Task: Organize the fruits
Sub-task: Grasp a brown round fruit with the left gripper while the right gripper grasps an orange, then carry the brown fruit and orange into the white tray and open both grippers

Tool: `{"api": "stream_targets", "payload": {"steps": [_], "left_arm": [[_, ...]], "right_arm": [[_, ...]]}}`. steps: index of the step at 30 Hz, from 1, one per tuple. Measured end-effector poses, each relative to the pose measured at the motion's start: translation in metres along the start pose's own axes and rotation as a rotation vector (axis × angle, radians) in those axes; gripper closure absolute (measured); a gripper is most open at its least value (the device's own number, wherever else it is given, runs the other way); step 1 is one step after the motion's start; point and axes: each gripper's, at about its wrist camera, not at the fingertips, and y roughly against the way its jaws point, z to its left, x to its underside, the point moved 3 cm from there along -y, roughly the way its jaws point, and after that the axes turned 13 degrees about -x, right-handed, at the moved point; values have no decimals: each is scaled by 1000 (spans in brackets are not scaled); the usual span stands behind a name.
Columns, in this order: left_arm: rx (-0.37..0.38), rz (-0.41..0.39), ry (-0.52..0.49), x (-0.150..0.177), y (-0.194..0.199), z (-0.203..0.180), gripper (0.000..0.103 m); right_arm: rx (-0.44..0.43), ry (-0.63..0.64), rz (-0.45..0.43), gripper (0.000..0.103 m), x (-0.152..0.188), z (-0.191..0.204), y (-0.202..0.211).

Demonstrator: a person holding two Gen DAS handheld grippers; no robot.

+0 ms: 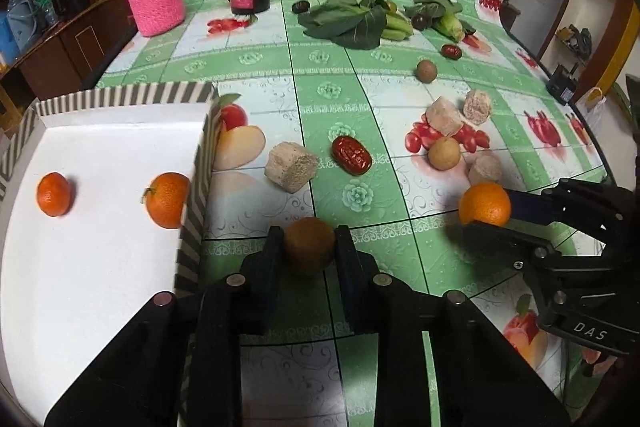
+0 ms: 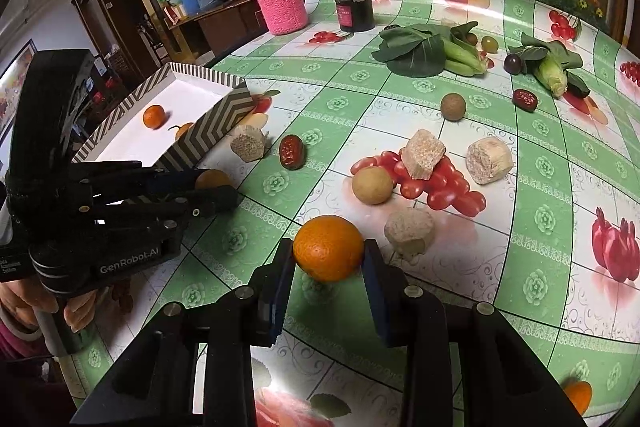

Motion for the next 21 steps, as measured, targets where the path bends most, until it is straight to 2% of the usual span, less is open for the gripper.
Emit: {"api": "stream_targets", "payload": {"steps": [11,21], "left_arm": [[-12,-49,37,3,34,20,80],[-104,-81,69,12,53,68,80]], "right_arm": [[-40,32,-37,68,-10,32,12],[-101,112,-36,68,-27,86,1]]}}
